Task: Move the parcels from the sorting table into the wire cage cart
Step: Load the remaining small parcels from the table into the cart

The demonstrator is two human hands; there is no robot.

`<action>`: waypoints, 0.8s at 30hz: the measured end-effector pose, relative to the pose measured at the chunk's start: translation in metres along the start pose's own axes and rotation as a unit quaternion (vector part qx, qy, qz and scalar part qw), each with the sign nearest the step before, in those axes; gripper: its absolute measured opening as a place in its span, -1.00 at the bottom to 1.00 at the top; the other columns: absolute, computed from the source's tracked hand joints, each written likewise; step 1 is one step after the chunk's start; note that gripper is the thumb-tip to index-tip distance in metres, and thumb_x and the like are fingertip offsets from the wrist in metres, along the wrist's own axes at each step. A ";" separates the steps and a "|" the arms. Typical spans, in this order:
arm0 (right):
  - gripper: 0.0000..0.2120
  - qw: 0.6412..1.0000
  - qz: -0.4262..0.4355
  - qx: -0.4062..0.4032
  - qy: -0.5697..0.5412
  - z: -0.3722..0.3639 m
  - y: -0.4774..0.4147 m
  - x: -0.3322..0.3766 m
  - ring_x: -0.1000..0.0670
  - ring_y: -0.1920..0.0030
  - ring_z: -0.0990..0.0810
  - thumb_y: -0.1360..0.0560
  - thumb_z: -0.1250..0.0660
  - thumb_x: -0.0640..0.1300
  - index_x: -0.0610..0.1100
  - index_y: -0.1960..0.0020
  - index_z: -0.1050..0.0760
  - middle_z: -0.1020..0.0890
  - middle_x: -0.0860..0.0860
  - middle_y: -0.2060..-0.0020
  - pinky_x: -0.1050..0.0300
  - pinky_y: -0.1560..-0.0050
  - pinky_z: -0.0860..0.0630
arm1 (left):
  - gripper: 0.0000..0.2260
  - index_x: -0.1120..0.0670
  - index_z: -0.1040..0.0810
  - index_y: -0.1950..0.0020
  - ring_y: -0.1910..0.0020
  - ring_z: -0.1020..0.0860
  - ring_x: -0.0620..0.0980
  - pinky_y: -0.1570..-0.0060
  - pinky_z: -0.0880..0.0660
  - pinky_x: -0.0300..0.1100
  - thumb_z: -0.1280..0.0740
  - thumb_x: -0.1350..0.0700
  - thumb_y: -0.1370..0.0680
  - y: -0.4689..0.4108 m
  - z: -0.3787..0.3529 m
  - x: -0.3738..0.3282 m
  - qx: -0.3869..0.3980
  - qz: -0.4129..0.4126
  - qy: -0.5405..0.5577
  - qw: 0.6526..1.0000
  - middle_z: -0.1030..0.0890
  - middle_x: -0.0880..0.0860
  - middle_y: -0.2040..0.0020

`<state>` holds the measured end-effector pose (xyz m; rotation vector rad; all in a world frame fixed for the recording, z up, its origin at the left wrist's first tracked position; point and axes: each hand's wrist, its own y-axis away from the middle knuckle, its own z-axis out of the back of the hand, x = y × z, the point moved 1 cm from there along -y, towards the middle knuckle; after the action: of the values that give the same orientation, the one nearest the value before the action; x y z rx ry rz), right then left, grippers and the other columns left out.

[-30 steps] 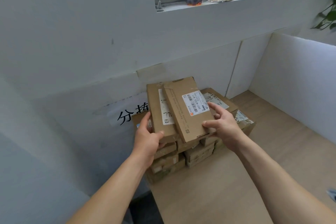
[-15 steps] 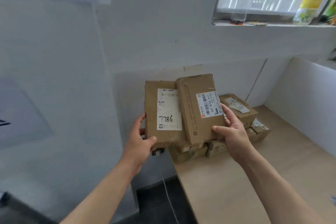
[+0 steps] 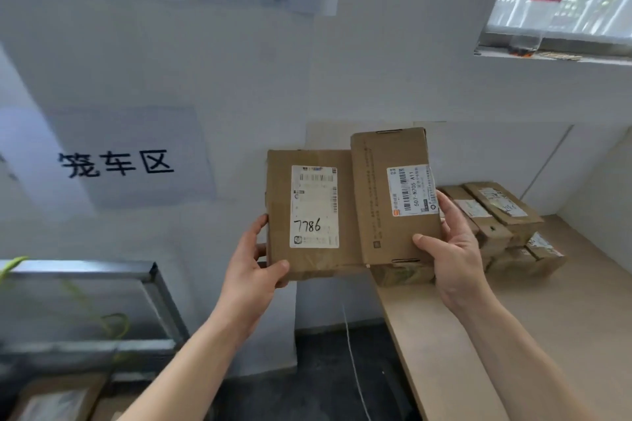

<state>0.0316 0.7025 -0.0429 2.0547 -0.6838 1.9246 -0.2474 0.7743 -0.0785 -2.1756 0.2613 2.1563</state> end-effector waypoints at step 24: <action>-0.40 0.939 -0.054 0.336 -0.040 -0.167 0.082 -0.030 0.07 -0.17 -0.65 -0.60 -0.26 -0.38 0.28 -0.36 -0.39 -0.66 0.16 -0.16 0.10 0.03 -0.67 | -0.35 -0.23 -0.35 -0.46 -0.05 -0.67 0.00 0.06 -0.66 -0.02 -0.37 0.38 -0.55 0.231 0.132 0.017 -0.356 -0.035 0.048 0.933 -0.60 0.11 -0.14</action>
<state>-0.1545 0.7175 -0.0665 2.4827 0.1157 2.2230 -0.4157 0.5681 -0.0807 -2.5612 -0.6994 2.3490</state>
